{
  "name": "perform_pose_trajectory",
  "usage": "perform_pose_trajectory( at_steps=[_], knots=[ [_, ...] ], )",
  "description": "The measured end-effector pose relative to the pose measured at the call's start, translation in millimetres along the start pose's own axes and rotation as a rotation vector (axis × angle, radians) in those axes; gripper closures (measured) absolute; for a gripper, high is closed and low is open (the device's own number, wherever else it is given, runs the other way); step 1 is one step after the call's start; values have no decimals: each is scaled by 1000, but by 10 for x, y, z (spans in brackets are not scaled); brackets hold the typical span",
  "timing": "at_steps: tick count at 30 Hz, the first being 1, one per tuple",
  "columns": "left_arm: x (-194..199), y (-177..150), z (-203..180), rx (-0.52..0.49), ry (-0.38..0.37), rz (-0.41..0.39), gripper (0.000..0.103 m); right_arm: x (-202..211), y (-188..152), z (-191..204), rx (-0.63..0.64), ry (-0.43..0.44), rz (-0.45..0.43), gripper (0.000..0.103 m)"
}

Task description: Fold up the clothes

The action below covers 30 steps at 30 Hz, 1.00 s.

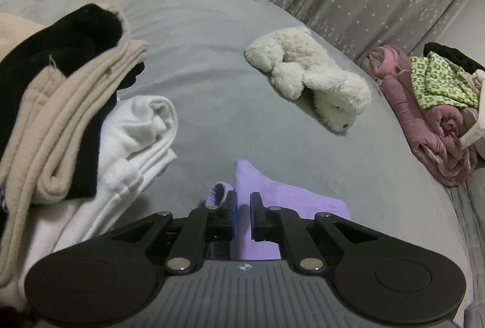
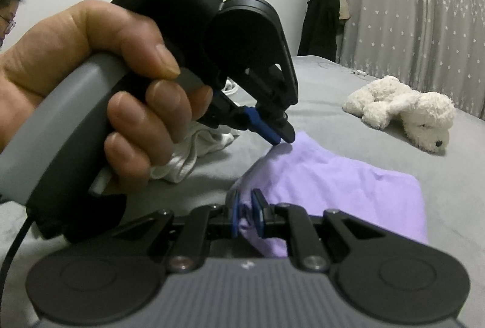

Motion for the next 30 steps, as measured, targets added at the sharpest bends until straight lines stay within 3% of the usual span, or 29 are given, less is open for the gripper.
perform_pose_trajectory(
  at_steps=[3, 9, 12, 17, 20, 24, 25, 27, 29, 30],
  knots=[
    [-48, -22, 13, -28, 39, 10, 94, -39, -48, 11, 10, -4, 24, 92],
    [-80, -67, -39, -71, 46, 13, 94, -5, -10, -19, -16, -6, 3, 92],
    [-90, -79, -37, -96, 71, 5, 100, 20, 30, -35, -35, -9, -17, 92],
    [12, 6, 12, -69, 63, -43, 101, 59, 74, -18, -26, -13, -42, 92],
    [49, 47, 67, -64, 82, -63, 103, -8, 9, 22, -1, -8, -10, 92],
    [-51, -34, 176, -65, 124, -12, 103, -79, -63, 43, 5, 5, 34, 90],
    [-45, -37, 182, -59, 122, -9, 103, -54, -55, 36, -1, 11, 35, 88],
    [34, 0, 132, -43, 85, -27, 103, -2, -38, 21, -14, 24, 35, 74],
    [108, 43, 80, -32, 57, -48, 103, 115, -9, -37, -43, 32, 22, 54],
    [131, 50, 56, -32, 48, -50, 103, 183, 3, -84, -61, 30, 15, 53]
  ],
)
Point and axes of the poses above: each gripper's, at about its wrist camera, not at the fingertips, and x roughly against the way its jaws point, z to its left, y to its top, the point moved 10 cm from there along -x, roughly the way its jaws point, and after that the axes turned 6 degrees about x, right-handed, at the moved point
